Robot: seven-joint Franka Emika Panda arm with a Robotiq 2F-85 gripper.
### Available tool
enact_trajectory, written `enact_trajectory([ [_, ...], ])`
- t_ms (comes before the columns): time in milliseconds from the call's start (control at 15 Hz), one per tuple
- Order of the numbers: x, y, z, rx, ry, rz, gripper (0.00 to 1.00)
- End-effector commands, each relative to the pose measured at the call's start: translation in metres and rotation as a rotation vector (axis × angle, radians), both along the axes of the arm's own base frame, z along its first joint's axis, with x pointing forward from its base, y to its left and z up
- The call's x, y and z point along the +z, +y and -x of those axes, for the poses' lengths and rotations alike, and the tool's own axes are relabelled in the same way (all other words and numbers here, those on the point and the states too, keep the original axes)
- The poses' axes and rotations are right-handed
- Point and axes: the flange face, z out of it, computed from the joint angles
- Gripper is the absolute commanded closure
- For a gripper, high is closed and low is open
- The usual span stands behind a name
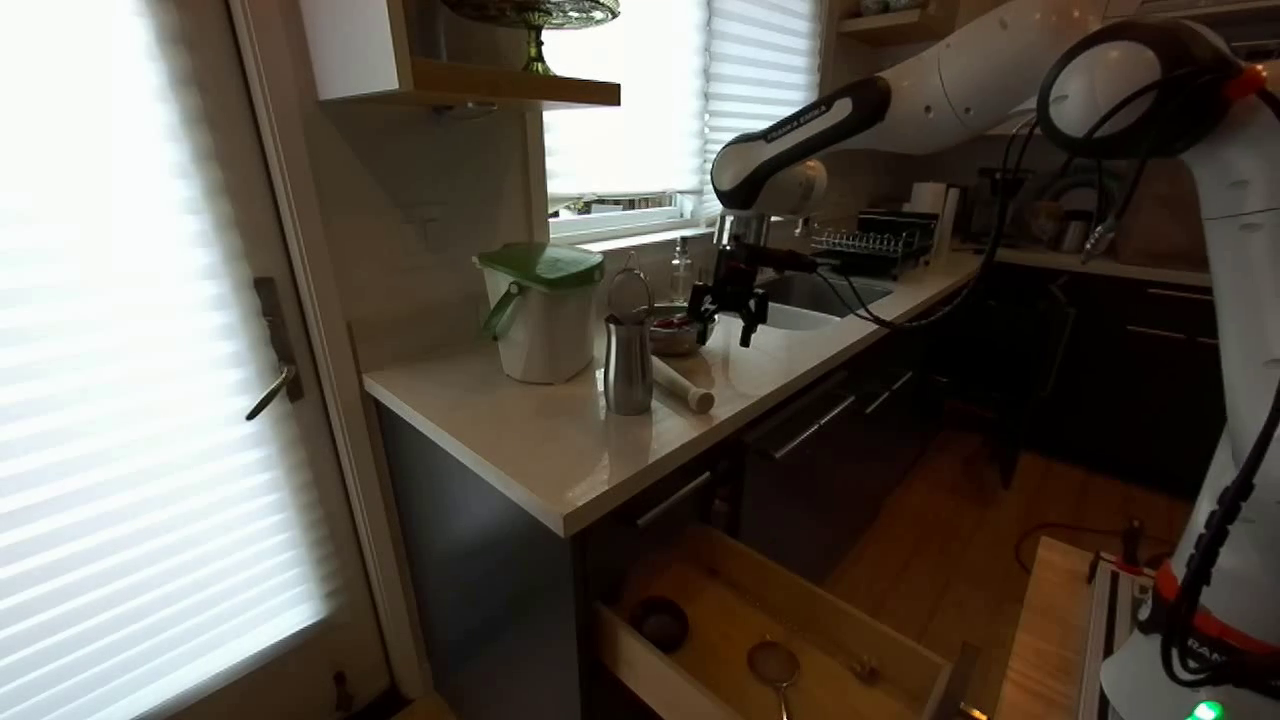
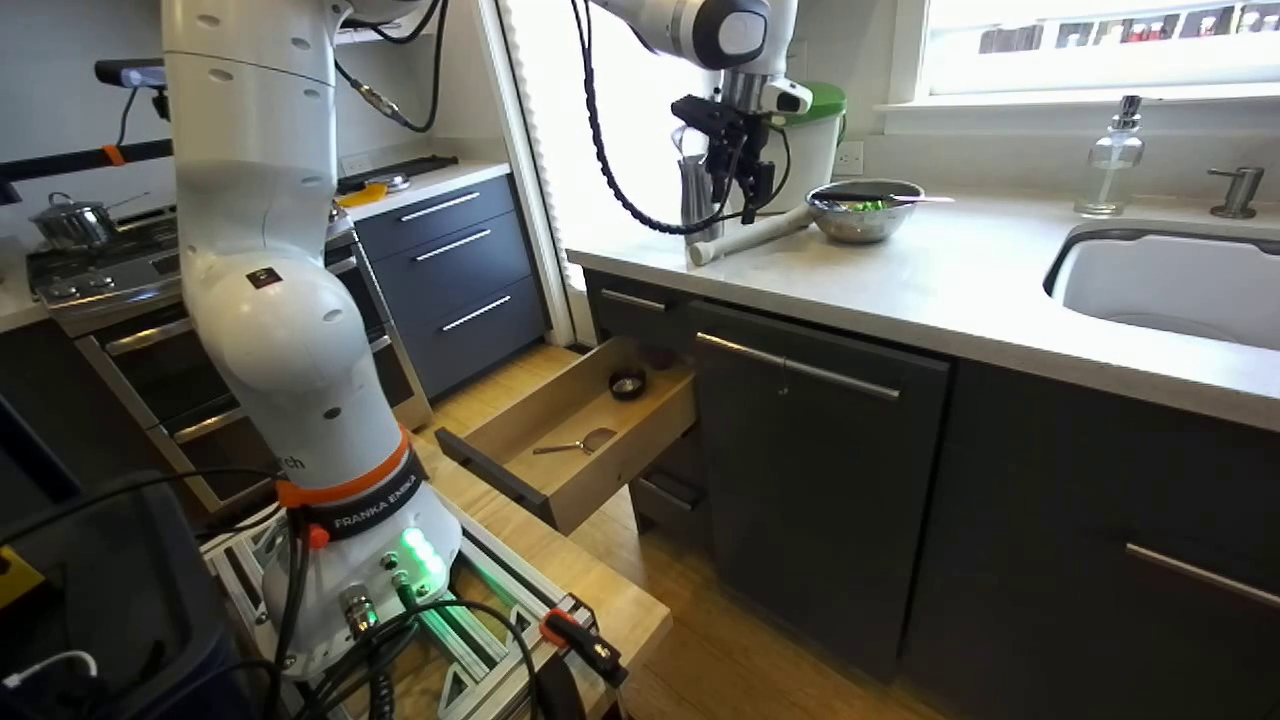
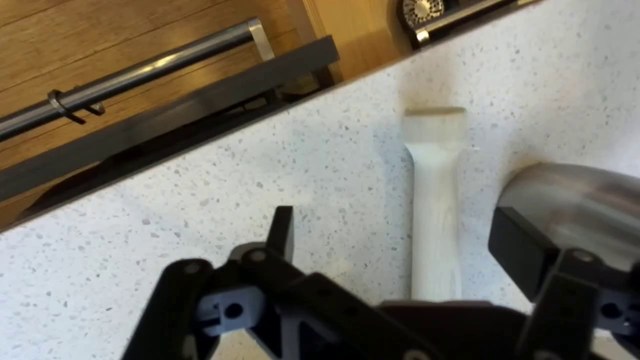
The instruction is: Put the roller upright
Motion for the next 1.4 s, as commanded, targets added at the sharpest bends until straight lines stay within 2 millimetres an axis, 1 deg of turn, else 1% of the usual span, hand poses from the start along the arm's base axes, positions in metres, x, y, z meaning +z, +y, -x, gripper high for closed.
enact_trajectory([
  [0, -0.001, -0.011, -0.034, -0.058, 0.029, -0.025, 0.0],
  [133, -0.001, -0.013, -0.049, -0.077, 0.024, 0.006, 0.0],
  [333, -0.013, -0.009, -0.076, -0.103, -0.009, 0.054, 0.0],
  [467, -0.025, -0.01, -0.09, -0.122, -0.029, 0.098, 0.0],
  [533, -0.026, -0.01, -0.095, -0.128, -0.047, 0.114, 0.0],
  [667, -0.034, -0.007, -0.105, -0.132, -0.072, 0.107, 0.0],
  [867, -0.037, 0.005, -0.114, -0.135, -0.109, 0.066, 0.0],
  [1000, -0.04, 0.011, -0.121, -0.143, -0.146, 0.07, 0.0],
  [1133, -0.041, 0.011, -0.127, -0.146, -0.185, 0.101, 0.0],
  [1333, -0.042, 0.003, -0.137, -0.152, -0.258, 0.16, 0.0],
])
